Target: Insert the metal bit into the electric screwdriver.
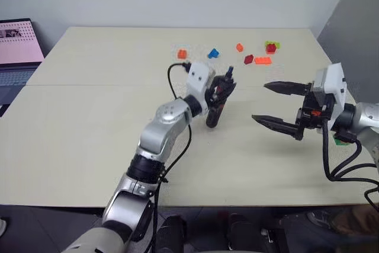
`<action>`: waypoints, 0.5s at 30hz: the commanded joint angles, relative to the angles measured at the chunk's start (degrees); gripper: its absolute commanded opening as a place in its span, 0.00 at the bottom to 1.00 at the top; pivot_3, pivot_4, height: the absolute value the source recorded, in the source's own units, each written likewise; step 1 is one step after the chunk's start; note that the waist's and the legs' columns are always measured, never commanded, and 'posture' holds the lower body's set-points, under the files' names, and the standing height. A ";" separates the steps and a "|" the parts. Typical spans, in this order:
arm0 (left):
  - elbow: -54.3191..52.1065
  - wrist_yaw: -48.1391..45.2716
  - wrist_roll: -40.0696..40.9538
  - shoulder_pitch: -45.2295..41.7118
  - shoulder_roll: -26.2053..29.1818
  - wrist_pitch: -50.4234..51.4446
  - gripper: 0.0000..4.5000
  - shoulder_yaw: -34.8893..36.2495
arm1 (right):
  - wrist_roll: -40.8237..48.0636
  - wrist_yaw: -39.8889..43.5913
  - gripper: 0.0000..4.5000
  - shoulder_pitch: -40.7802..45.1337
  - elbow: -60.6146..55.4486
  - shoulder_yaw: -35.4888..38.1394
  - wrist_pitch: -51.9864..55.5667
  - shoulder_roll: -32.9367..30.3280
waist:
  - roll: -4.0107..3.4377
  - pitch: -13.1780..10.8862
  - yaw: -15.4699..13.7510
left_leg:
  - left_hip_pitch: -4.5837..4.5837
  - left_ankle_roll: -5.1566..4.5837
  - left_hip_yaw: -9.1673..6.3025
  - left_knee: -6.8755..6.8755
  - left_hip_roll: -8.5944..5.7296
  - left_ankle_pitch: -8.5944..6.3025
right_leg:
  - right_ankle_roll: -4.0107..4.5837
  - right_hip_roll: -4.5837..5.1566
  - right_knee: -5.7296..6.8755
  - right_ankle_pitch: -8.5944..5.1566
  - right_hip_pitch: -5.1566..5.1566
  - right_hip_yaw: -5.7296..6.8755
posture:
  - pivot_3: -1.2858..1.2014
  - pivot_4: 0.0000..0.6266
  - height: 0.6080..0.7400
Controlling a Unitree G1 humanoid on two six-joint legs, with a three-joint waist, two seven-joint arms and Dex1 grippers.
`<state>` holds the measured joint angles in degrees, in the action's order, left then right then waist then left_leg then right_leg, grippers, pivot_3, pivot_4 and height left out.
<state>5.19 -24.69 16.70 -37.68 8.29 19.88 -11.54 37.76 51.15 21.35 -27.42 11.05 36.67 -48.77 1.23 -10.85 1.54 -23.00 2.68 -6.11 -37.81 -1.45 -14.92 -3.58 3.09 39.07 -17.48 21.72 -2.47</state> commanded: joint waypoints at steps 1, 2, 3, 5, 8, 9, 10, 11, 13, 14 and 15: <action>-1.10 -0.44 -2.97 0.00 -0.98 -7.62 0.36 0.36 | 0.18 -0.06 1.00 0.26 -1.99 1.16 -1.17 -0.73 | 0.00 0.00 -0.13 | 0.00 -0.02 -0.02 -0.01 0.01 -0.01 | 0.00 -0.01 0.00 0.00 -0.02 0.04 | 0.52 0.24 1.00; -1.01 -0.23 -3.43 0.59 -1.09 -8.24 0.36 0.62 | 0.18 0.05 1.00 0.10 -2.08 1.13 -1.18 -0.81 | 0.00 0.00 -0.16 | 0.01 -0.03 -0.01 -0.03 0.00 -0.02 | 0.00 -0.01 0.00 0.00 -0.05 0.06 | 0.52 0.24 1.00; -1.41 -0.21 -3.78 1.46 -0.89 -8.76 0.36 0.86 | 0.04 0.19 1.00 -0.06 -2.20 0.97 -1.24 -0.95 | 0.00 0.00 -0.20 | 0.01 -0.03 -0.02 -0.04 0.00 -0.02 | -0.01 -0.01 0.00 0.00 -0.06 0.06 | 0.52 0.24 1.00; -3.21 -1.00 -4.54 3.64 0.34 -9.59 0.36 0.90 | -0.33 0.68 1.00 -0.28 -2.20 0.64 -1.53 -1.29 | 0.00 0.00 -0.18 | 0.02 -0.05 -0.02 -0.04 -0.02 -0.03 | -0.01 -0.01 -0.03 0.00 -0.10 0.08 | 0.52 0.24 1.00; -5.29 -1.54 -4.90 5.68 1.52 -9.56 0.36 1.27 | -0.55 1.17 1.00 -0.35 -2.17 0.23 -1.81 -1.53 | -0.01 0.01 0.06 | 0.02 -0.05 -0.06 -0.02 0.02 -0.03 | -0.01 -0.01 -0.05 0.00 -0.07 0.02 | 0.52 0.24 1.00; -6.20 -1.45 -5.06 6.38 1.95 -9.34 0.36 1.58 | -0.48 1.41 1.00 -0.34 -2.17 0.13 -1.82 -1.61 | -0.01 0.01 0.06 | 0.04 -0.05 -0.06 -0.02 0.01 -0.03 | -0.01 -0.01 -0.03 0.00 -0.08 0.03 | 0.52 0.24 1.00; -7.59 -1.54 -4.97 7.34 2.86 -8.77 0.36 2.23 | -0.37 1.62 1.00 -0.06 -2.14 -0.13 -1.74 -1.67 | -0.01 0.01 0.06 | 0.05 -0.06 -0.07 -0.03 0.02 -0.03 | -0.01 -0.01 -0.02 0.00 -0.09 0.05 | 0.52 0.24 1.00; -8.93 -1.57 -4.75 8.25 3.76 -8.04 0.36 2.99 | -0.23 1.87 1.00 0.22 -2.09 -0.41 -1.65 -1.73 | -0.01 0.01 0.07 | 0.09 -0.06 -0.07 -0.03 0.02 -0.04 | -0.01 -0.02 -0.02 0.00 -0.14 0.06 | 0.52 0.24 1.00; -11.07 -1.33 -4.28 9.59 5.05 -6.68 0.36 4.13 | -0.25 2.32 1.00 0.46 -1.94 -0.72 -1.81 -1.89 | -0.03 0.02 0.18 | 0.17 -0.07 -0.08 -0.02 0.05 -0.04 | -0.01 -0.04 -0.02 0.00 -0.22 0.07 | 0.52 0.24 1.00; -12.07 -1.28 -4.03 10.20 5.64 -6.01 0.36 4.60 | -0.31 2.38 1.00 0.57 -1.85 -0.85 -1.86 -1.86 | -0.03 0.02 0.19 | 0.18 -0.07 -0.09 -0.01 0.06 -0.04 | -0.01 -0.05 -0.02 0.00 -0.22 0.06 | 0.52 0.24 1.00; -13.14 -1.17 -3.82 10.83 6.20 -5.28 0.36 5.13 | -0.35 2.48 1.00 0.68 -1.77 -0.99 -1.92 -1.83 | -0.03 0.02 0.21 | 0.18 -0.07 -0.10 -0.01 0.06 -0.04 | -0.01 -0.06 -0.02 0.00 -0.22 0.07 | 0.52 0.24 1.00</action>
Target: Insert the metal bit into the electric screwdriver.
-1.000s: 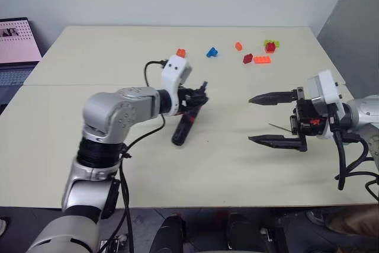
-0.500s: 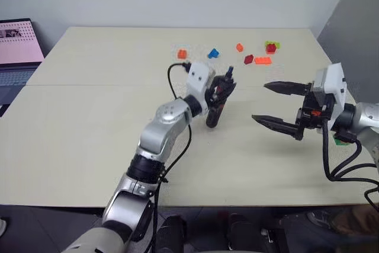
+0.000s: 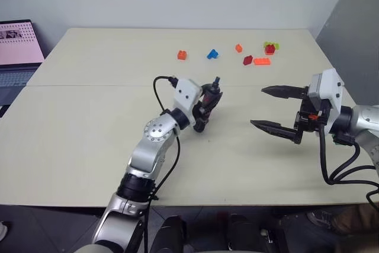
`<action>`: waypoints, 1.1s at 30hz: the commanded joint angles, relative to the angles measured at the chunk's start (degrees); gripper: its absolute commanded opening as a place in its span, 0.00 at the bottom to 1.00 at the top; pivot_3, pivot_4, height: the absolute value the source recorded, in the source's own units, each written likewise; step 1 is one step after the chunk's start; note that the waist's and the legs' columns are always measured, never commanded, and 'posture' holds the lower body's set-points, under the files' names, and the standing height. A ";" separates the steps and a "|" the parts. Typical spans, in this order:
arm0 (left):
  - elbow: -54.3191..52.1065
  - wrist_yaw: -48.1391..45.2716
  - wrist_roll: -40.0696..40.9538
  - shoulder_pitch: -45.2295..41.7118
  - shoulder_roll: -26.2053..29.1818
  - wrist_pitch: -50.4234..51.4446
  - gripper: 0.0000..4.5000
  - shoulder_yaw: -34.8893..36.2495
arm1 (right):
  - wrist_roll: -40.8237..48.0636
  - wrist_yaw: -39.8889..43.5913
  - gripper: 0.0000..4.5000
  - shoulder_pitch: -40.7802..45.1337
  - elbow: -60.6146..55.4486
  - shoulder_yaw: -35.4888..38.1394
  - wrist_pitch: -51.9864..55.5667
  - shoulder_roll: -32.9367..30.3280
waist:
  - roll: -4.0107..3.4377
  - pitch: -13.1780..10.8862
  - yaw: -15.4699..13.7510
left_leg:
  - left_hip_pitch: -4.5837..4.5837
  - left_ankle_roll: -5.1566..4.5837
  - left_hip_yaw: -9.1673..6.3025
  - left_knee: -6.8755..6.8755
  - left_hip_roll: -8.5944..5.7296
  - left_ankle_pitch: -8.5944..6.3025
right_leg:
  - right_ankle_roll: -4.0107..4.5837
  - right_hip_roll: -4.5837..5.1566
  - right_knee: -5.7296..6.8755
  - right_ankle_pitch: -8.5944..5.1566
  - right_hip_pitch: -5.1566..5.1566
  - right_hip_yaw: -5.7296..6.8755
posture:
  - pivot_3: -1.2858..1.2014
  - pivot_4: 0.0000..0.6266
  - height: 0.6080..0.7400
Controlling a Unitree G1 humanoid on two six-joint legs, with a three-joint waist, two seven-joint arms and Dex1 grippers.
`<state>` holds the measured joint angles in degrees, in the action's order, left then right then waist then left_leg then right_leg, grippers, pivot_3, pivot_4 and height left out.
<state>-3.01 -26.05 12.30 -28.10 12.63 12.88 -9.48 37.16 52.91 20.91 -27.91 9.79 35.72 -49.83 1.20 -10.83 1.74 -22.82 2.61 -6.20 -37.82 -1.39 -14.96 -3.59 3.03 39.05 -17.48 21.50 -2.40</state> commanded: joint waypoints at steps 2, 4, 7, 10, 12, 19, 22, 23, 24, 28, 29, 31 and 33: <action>-7.81 0.42 1.38 2.82 3.26 3.45 0.36 4.62 | 0.19 0.96 1.00 1.28 -1.12 -0.03 -1.12 -0.69 | -0.01 0.00 0.01 | 0.00 0.00 0.00 -0.01 0.00 0.00 | 0.00 0.00 -0.01 0.00 -0.01 0.01 | 0.52 0.24 1.00; -10.09 0.95 2.20 3.96 4.20 5.12 0.36 6.18 | 0.19 1.19 1.00 1.35 -1.04 -0.23 -1.21 -0.63 | -0.01 0.00 -0.04 | 0.00 0.00 -0.02 -0.01 0.00 0.00 | 0.00 0.00 -0.03 0.00 -0.02 0.01 | 0.52 0.24 1.00; -12.74 1.04 3.26 6.22 5.47 7.09 0.36 8.11 | 0.06 1.34 1.00 1.57 -0.84 -0.74 -1.42 -0.42 | -0.01 0.00 -0.13 | -0.02 0.00 -0.04 -0.01 0.00 0.00 | 0.00 0.00 -0.02 0.00 -0.02 0.04 | 0.52 0.24 1.00; -14.71 0.92 3.50 9.10 6.64 8.21 0.36 9.19 | 0.15 1.78 1.00 1.73 -0.73 -1.19 -1.52 -0.52 | -0.01 0.00 -0.09 | -0.01 0.00 -0.03 -0.01 0.00 0.00 | 0.00 0.01 -0.03 0.00 -0.03 0.02 | 0.52 0.24 1.00; -15.74 0.83 3.67 11.13 7.17 8.94 0.36 9.60 | 0.19 2.14 1.00 1.76 -0.69 -1.38 -1.50 -0.74 | -0.01 0.01 -0.11 | -0.01 0.00 -0.05 -0.01 0.01 0.00 | 0.00 0.00 -0.04 0.00 -0.04 0.04 | 0.52 0.24 1.00; -17.61 0.22 5.04 9.59 5.46 9.84 0.36 8.03 | 0.28 2.56 1.00 1.94 -0.63 -1.23 -1.24 -0.88 | -0.03 0.02 -0.19 | 0.03 -0.01 -0.01 0.00 0.00 -0.01 | 0.00 0.00 -0.04 0.00 -0.10 0.08 | 0.52 0.24 1.00; -16.75 -0.93 5.69 5.19 3.07 9.76 0.36 5.81 | -0.23 3.58 1.00 1.26 -0.11 -0.77 -1.48 -2.07 | -0.03 0.02 -0.38 | -0.01 -0.01 0.01 0.00 -0.03 -0.01 | 0.00 0.00 -0.05 0.00 -0.09 0.09 | 0.52 0.24 1.00; -15.88 -1.77 6.19 3.71 1.95 9.35 0.36 4.92 | -0.14 3.64 1.00 1.30 0.02 -0.60 -1.34 -2.31 | -0.02 0.01 -0.65 | -0.04 -0.01 0.01 -0.02 -0.04 -0.01 | 0.00 0.00 -0.05 0.00 -0.09 0.12 | 0.52 0.24 1.00; -15.25 -2.39 6.46 2.84 1.22 9.05 0.36 4.40 | -0.02 3.63 1.00 1.38 0.09 -0.50 -1.24 -2.43 | -0.02 0.01 -0.91 | -0.07 -0.01 0.00 -0.03 -0.04 -0.01 | 0.00 0.00 -0.07 0.00 -0.09 0.16 | 0.52 0.24 1.00; -10.59 -3.71 6.01 -0.86 -3.13 6.42 0.36 1.49 | 0.42 2.67 1.00 1.00 -0.38 0.28 -0.41 -2.68 | -0.02 0.01 -1.27 | -0.06 0.00 0.06 -0.02 -0.04 -0.01 | 0.00 0.01 -0.09 0.00 -0.08 0.12 | 0.52 0.24 1.00; -8.99 -3.66 5.23 -1.62 -4.24 5.12 0.36 0.70 | 0.41 2.33 1.00 0.67 -0.59 0.51 -0.06 -2.77 | -0.02 0.01 -1.27 | -0.06 0.00 0.07 -0.03 -0.04 -0.01 | 0.00 0.01 -0.09 0.00 -0.07 0.11 | 0.52 0.24 1.00; -6.43 -3.37 3.96 -2.36 -5.75 2.98 0.36 -0.04 | 0.34 1.89 1.00 0.17 -1.02 0.69 0.26 -2.86 | -0.02 0.01 -1.31 | -0.05 0.00 0.07 -0.03 -0.04 -0.01 | 0.00 0.01 -0.08 0.00 -0.08 0.12 | 0.52 0.24 1.00; -3.29 -2.95 2.57 -2.89 -7.30 0.06 0.36 -0.70 | 0.41 1.52 1.00 -0.39 -1.70 0.86 0.45 -2.92 | -0.02 0.01 -1.24 | -0.04 0.00 0.08 -0.03 -0.04 0.00 | 0.00 0.00 -0.08 0.00 -0.08 0.12 | 0.52 0.24 1.00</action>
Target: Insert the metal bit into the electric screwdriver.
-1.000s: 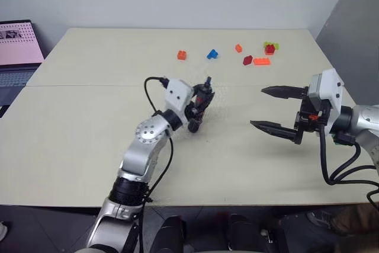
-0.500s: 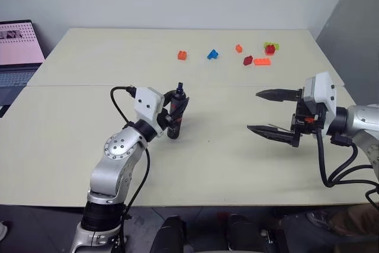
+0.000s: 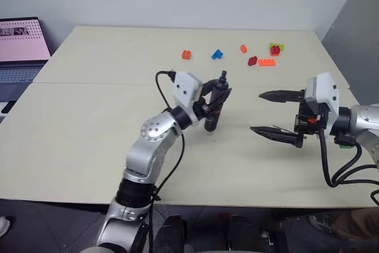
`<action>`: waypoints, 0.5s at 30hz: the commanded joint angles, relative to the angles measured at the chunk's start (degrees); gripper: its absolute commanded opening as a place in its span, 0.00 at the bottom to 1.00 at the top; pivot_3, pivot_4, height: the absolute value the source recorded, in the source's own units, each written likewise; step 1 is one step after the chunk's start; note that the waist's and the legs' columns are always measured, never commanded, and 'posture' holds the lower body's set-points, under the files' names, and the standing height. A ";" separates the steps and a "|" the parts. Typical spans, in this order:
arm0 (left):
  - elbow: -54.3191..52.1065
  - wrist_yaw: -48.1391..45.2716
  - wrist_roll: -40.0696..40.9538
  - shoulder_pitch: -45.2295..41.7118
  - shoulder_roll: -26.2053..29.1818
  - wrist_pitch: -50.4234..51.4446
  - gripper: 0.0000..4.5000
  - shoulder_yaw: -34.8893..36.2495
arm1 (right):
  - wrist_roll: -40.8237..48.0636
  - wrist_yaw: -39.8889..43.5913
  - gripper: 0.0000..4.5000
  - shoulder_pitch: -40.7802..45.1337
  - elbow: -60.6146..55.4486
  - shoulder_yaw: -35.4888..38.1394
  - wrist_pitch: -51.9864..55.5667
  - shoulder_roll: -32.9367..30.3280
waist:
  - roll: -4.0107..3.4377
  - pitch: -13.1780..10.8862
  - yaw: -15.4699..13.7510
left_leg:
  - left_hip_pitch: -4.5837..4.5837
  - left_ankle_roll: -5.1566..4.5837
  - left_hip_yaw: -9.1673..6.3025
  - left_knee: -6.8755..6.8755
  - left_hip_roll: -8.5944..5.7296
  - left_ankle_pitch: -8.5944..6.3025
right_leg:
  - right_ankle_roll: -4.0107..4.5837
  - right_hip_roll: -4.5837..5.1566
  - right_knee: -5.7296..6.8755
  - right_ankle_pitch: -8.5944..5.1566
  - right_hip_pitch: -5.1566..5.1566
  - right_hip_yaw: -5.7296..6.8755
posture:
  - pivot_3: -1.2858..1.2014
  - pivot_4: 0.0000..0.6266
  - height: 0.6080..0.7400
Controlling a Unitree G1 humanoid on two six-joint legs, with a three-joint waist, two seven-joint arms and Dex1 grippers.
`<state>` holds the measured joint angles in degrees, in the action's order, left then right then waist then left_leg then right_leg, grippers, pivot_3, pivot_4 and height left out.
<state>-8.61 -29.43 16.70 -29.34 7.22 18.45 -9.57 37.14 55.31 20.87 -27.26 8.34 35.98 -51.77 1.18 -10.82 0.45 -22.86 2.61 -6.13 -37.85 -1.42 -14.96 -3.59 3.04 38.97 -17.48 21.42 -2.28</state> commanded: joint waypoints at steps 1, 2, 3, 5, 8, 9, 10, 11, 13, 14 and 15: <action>4.20 0.64 -2.65 -1.92 -2.72 -7.11 0.36 -0.99 | 0.58 -1.03 1.00 -0.73 -2.79 2.51 0.33 -1.07 | 0.00 0.00 0.05 | 0.01 0.00 0.02 0.00 0.00 0.00 | 0.00 0.00 0.00 0.00 0.00 -0.01 | 0.52 0.24 1.00; 5.98 0.78 -3.36 -1.81 -3.35 -8.49 0.36 -1.25 | 0.85 -1.22 1.00 -1.06 -3.25 2.82 0.62 -1.20 | 0.00 0.00 -0.02 | 0.01 0.00 0.01 0.00 0.00 0.00 | 0.00 0.00 0.00 0.00 0.01 -0.02 | 0.52 0.24 1.00; 7.26 0.83 -3.85 -1.72 -3.77 -9.52 0.36 -1.38 | 1.04 -1.35 1.00 -1.29 -3.58 3.05 0.82 -1.28 | 0.00 0.00 -0.07 | -0.01 0.00 0.00 0.00 -0.01 0.00 | 0.00 0.00 0.00 0.00 0.00 0.00 | 0.52 0.24 1.00; 8.18 0.16 -4.57 -0.26 -3.44 -10.84 0.36 -1.67 | 1.27 -1.45 1.00 -1.68 -4.03 3.65 1.16 -1.54 | 0.01 0.00 -0.08 | -0.02 0.00 0.01 0.00 -0.02 0.00 | 0.00 0.01 -0.01 0.00 0.01 -0.02 | 0.52 0.24 1.00; 7.62 -0.65 -4.82 1.87 -2.25 -11.18 0.36 -1.40 | 1.47 -1.64 1.00 -1.93 -4.41 4.04 1.40 -1.75 | 0.00 0.00 -0.08 | -0.01 0.00 -0.01 0.01 0.00 0.00 | 0.00 0.01 -0.01 0.00 0.02 -0.03 | 0.52 0.24 1.00; 6.75 -0.90 -4.83 3.07 -1.32 -11.01 0.36 -1.03 | 1.61 -1.80 1.00 -1.90 -4.56 4.05 1.55 -1.76 | 0.00 0.00 -0.06 | -0.01 0.00 -0.01 0.00 -0.01 0.00 | 0.00 0.01 -0.01 0.00 0.01 -0.01 | 0.52 0.24 1.00; 6.05 -0.91 -4.82 3.95 -0.65 -10.82 0.36 -0.75 | 1.65 -1.86 1.00 -1.87 -4.57 4.01 1.58 -1.78 | 0.00 0.00 0.00 | 0.01 0.00 -0.02 0.01 0.01 0.00 | 0.00 0.01 0.00 0.00 0.00 -0.03 | 0.52 0.24 1.00; 5.41 -0.89 -4.75 4.66 -0.10 -10.61 0.36 -0.49 | 1.63 -1.91 1.00 -1.78 -4.57 3.88 1.58 -1.76 | -0.01 0.00 0.03 | 0.03 0.00 -0.04 0.01 0.03 0.00 | 0.00 0.00 0.00 0.00 0.00 -0.04 | 0.52 0.24 1.00; 4.55 -0.67 -4.88 5.68 0.77 -10.57 0.36 -0.22 | 1.56 -1.80 1.00 -1.48 -4.33 3.52 1.48 -1.66 | -0.02 0.02 0.05 | 0.06 0.00 -0.04 0.01 0.04 0.00 | 0.00 -0.01 0.01 0.00 -0.02 -0.04 | 0.52 0.24 1.00; 4.08 -0.65 -4.85 6.24 1.23 -10.46 0.36 -0.07 | 1.48 -1.70 1.00 -1.31 -4.20 3.27 1.41 -1.63 | -0.02 0.02 0.02 | 0.08 0.00 -0.04 0.01 0.03 0.00 | 0.00 -0.01 0.01 0.00 -0.04 -0.04 | 0.52 0.24 1.00; 3.47 -0.56 -4.86 6.97 1.82 -10.25 0.36 0.19 | 1.30 -1.46 1.00 -1.09 -3.97 2.91 1.20 -1.61 | -0.02 0.02 0.04 | 0.08 0.00 -0.03 0.01 0.02 0.00 | 0.00 -0.01 0.01 0.00 -0.06 -0.02 | 0.52 0.24 1.00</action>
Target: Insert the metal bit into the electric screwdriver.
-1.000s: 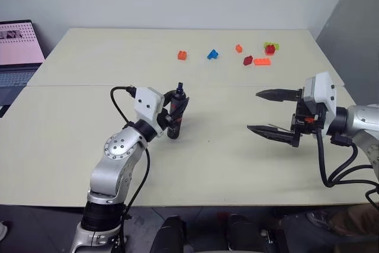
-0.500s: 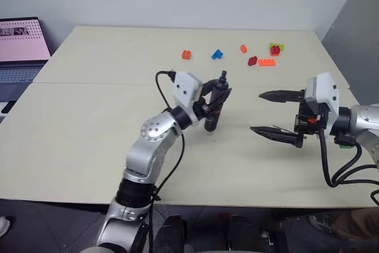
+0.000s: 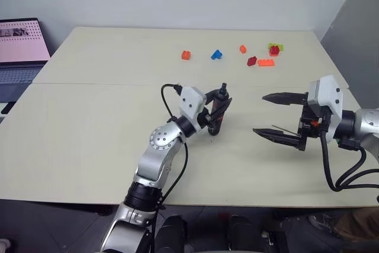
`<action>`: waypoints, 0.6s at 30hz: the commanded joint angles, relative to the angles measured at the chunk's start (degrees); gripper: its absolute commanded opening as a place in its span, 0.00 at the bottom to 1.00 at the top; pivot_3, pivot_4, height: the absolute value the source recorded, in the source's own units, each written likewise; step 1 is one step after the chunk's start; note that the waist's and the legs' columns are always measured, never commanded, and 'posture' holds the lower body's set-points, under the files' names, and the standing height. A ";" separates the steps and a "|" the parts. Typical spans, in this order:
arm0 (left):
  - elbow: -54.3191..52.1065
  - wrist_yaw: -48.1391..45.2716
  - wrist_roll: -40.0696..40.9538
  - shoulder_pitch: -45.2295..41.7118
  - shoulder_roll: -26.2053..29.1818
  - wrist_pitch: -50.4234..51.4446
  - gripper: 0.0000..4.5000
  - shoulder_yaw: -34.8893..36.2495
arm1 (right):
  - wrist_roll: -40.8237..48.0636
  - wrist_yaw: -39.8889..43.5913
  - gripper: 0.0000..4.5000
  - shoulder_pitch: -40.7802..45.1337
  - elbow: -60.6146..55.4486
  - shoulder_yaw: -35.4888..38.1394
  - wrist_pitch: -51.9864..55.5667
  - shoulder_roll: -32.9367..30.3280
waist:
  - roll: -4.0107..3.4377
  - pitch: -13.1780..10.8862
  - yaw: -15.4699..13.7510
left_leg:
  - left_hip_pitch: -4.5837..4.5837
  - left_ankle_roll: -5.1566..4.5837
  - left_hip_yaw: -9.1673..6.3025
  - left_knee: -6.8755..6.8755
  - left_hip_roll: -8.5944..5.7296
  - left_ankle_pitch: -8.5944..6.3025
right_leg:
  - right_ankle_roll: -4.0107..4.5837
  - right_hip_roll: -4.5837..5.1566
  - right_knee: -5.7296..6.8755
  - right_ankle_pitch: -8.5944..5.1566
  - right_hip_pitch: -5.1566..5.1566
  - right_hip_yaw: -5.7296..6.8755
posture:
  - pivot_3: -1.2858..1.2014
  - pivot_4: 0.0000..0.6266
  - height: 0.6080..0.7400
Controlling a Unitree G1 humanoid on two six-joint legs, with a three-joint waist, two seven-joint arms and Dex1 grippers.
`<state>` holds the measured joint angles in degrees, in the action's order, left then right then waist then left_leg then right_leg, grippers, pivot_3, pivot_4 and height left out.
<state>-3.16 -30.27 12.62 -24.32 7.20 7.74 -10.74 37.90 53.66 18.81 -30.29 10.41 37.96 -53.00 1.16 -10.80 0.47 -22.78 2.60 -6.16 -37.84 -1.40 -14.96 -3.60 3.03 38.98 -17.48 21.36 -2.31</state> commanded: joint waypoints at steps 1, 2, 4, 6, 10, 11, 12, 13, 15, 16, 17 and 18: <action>-2.60 0.34 -0.71 2.64 2.42 0.75 0.36 1.63 | 0.44 0.38 1.00 1.17 -0.79 0.55 -0.91 -0.38 | 0.00 0.01 0.06 | 0.00 0.00 0.00 0.00 0.01 0.00 | 0.00 -0.01 0.00 0.00 0.00 0.00 | 0.52 0.24 1.00; -3.21 0.45 -0.64 3.35 3.02 1.06 0.36 1.96 | 0.42 0.62 1.00 1.32 -0.62 0.32 -1.01 -0.38 | -0.01 0.01 0.09 | 0.02 0.00 0.00 0.00 0.02 0.00 | 0.00 -0.01 0.00 0.00 0.00 -0.02 | 0.52 0.24 1.00; -4.09 0.69 -0.47 4.21 3.84 1.55 0.36 2.39 | 0.35 0.84 1.00 1.50 -0.41 0.06 -1.12 -0.38 | -0.02 0.01 0.24 | 0.03 0.00 0.00 0.02 0.04 0.00 | 0.00 -0.02 0.00 0.00 0.00 -0.02 | 0.52 0.24 1.00; -4.90 0.98 -0.22 4.71 4.43 2.14 0.36 2.85 | -0.09 1.14 1.00 1.62 0.16 -0.23 -1.45 -0.42 | -0.01 0.01 0.35 | 0.04 0.00 0.00 0.02 0.04 0.00 | 0.00 -0.03 0.00 0.00 -0.01 -0.02 | 0.52 0.24 1.00; -5.69 1.58 -0.20 4.57 4.36 2.71 0.36 2.54 | -2.14 1.55 1.00 2.28 1.65 -1.59 -2.61 -0.69 | -0.02 0.01 0.66 | 0.09 -0.01 0.01 0.02 0.04 0.00 | 0.00 -0.03 0.00 0.00 -0.06 -0.01 | 0.52 0.24 1.00; -5.73 1.76 -0.27 4.40 4.22 2.81 0.36 2.40 | -2.69 1.52 1.00 2.63 2.11 -2.03 -2.80 -0.75 | -0.02 0.01 0.81 | 0.11 -0.01 0.02 0.01 0.03 0.00 | 0.00 -0.04 0.00 0.00 -0.08 -0.01 | 0.52 0.24 1.00; -5.75 2.00 -0.37 4.20 4.05 2.91 0.36 2.22 | -3.55 1.60 1.00 2.99 2.62 -2.61 -3.13 -1.01 | -0.02 0.01 0.96 | 0.12 -0.01 0.01 0.02 0.04 0.00 | 0.00 -0.03 0.00 0.00 -0.09 -0.02 | 0.52 0.24 1.00; -5.89 2.24 -0.43 4.03 3.87 3.07 0.36 1.97 | -5.29 2.11 1.00 3.09 3.33 -3.51 -4.11 -1.81 | -0.02 0.01 1.07 | 0.12 -0.01 0.01 0.02 0.04 0.00 | 0.00 -0.03 0.00 0.00 -0.09 -0.02 | 0.52 0.24 1.00; -6.37 2.42 -0.53 3.85 3.69 3.29 0.36 1.41 | -8.42 2.50 1.00 3.12 5.44 -4.78 -4.66 -3.73 | -0.02 0.01 1.09 | 0.12 -0.01 0.01 0.02 0.03 0.00 | 0.00 -0.04 0.00 0.00 -0.08 -0.02 | 0.52 0.24 1.00; -6.58 2.43 -0.53 3.84 3.65 3.39 0.36 1.27 | -9.29 2.50 1.00 3.16 6.28 -5.13 -4.57 -4.37 | -0.02 0.01 1.09 | 0.12 -0.01 0.02 0.02 0.03 0.00 | 0.00 -0.03 0.00 0.00 -0.08 -0.01 | 0.52 0.24 1.00; -6.85 2.50 -0.47 3.83 3.58 3.70 0.36 1.16 | -10.49 2.69 1.00 3.08 7.45 -5.50 -4.80 -5.31 | -0.02 0.01 1.09 | 0.11 -0.01 0.01 0.02 0.02 0.00 | 0.00 -0.03 0.00 0.00 -0.08 -0.01 | 0.52 0.24 1.00; -7.46 2.34 -0.67 3.91 3.76 3.65 0.36 0.84 | -13.11 3.51 1.00 2.68 9.85 -6.80 -4.35 -8.11 | -0.02 0.01 1.09 | 0.11 -0.01 0.02 0.02 0.03 0.00 | 0.00 -0.03 -0.01 0.00 -0.08 -0.02 | 0.52 0.24 1.00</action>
<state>-9.46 -28.82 13.74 -20.59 10.33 10.79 -9.79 28.18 56.09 21.15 -22.63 4.16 34.11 -57.66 1.14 -10.79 1.56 -22.67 2.60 -6.14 -37.81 -1.38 -14.97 -3.60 3.00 38.97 -17.48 21.28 -2.34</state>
